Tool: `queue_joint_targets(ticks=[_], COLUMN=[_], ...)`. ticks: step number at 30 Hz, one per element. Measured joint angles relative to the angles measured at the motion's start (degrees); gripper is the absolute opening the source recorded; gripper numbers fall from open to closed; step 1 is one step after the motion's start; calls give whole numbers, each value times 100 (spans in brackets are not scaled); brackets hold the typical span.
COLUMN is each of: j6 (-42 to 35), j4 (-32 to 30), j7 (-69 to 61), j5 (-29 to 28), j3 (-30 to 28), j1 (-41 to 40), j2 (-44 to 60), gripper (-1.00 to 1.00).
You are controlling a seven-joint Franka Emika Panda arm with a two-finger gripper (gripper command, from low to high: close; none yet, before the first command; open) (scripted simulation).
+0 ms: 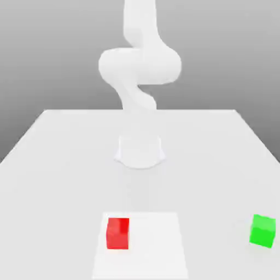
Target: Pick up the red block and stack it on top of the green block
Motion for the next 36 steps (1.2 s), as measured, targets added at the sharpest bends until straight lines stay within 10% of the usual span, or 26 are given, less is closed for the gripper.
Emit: queue_joint_targets(ticks=[26, 27, 36], j6=[3325, 3451, 3193], j4=[-1976, -1956, -2001], j7=[-771, -787, -728], j5=[311, 331, 257], j3=[-208, -180, -206], j1=[-389, -412, -402], j2=[5448, 5596, 5294], gripper=[0, -100, -100])
